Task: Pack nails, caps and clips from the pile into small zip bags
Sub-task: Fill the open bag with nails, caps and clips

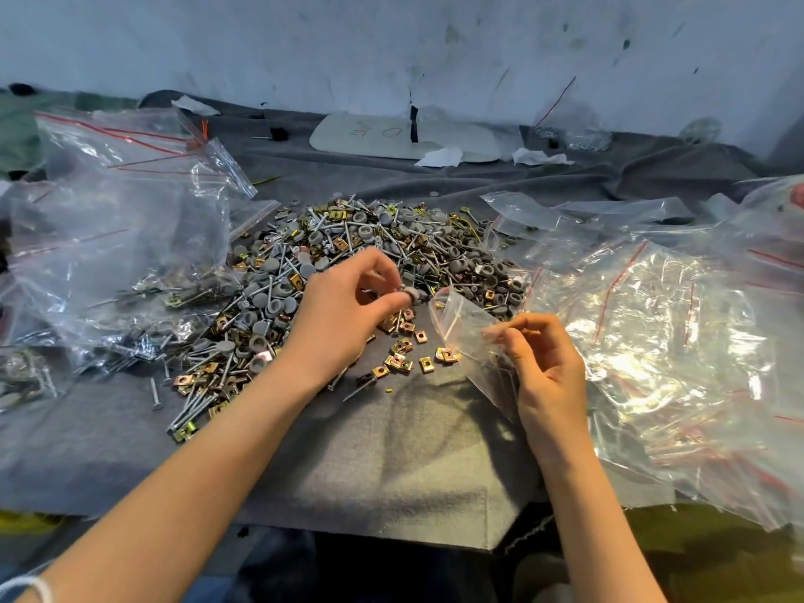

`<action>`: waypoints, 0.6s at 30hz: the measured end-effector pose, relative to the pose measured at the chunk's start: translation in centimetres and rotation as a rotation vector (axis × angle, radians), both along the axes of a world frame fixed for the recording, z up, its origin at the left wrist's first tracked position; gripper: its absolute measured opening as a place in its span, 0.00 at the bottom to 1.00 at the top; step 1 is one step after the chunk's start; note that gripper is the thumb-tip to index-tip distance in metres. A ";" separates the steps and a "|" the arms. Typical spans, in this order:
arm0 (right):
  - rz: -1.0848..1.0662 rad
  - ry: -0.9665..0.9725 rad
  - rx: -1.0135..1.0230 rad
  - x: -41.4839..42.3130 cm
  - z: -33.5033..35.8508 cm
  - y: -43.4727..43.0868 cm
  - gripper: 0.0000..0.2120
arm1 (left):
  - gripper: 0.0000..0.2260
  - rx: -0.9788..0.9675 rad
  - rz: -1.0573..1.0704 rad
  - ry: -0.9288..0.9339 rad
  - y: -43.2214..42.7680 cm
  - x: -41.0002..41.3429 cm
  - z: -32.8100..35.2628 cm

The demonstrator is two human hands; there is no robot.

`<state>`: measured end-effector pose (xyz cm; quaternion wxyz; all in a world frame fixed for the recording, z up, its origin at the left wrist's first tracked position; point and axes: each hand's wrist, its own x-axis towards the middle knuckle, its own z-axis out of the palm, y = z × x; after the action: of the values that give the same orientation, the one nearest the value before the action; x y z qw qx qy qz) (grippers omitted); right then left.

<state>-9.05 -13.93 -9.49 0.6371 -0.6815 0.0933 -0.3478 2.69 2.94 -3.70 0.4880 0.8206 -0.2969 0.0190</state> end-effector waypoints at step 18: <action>-0.005 0.011 -0.011 -0.1 0.2 0.1 0.08 | 0.05 0.124 -0.034 -0.039 0.5 -0.1 1.7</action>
<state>-9.13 -13.78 -9.28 0.6322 -0.6865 0.0965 -0.3461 2.60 3.48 -1.99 0.4304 0.8436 -0.3211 0.0083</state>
